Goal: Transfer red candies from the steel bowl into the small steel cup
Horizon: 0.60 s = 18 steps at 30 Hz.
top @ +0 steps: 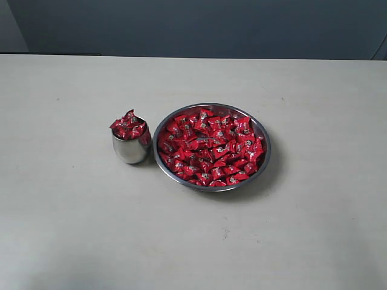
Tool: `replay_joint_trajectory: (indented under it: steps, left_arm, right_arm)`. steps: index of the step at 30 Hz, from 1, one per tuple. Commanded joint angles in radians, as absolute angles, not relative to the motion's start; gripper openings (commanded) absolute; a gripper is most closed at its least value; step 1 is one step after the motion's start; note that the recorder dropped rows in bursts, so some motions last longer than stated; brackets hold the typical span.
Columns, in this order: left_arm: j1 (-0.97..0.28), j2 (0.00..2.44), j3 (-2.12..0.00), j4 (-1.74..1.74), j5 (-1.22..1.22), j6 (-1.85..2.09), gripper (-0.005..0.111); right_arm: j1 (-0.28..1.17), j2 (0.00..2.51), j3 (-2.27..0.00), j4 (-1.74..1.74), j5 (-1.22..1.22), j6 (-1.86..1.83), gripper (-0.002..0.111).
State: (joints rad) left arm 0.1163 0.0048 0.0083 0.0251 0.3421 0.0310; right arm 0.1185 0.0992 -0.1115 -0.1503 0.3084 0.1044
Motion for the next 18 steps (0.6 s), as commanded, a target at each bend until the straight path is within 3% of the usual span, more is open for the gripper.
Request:
replay_joint_trajectory:
  steps: [1,18]
  left_arm:
    - [0.108,0.0,0.0,0.027,0.337,0.029,0.0]
    - [0.108,0.0,0.0,0.027,0.337,0.029,0.0]
  right_arm:
    - [0.059,0.023,-0.03,-0.163,0.231,0.105,0.0]
    - [0.009,0.0,0.0,-0.137,0.308,0.105,0.0]
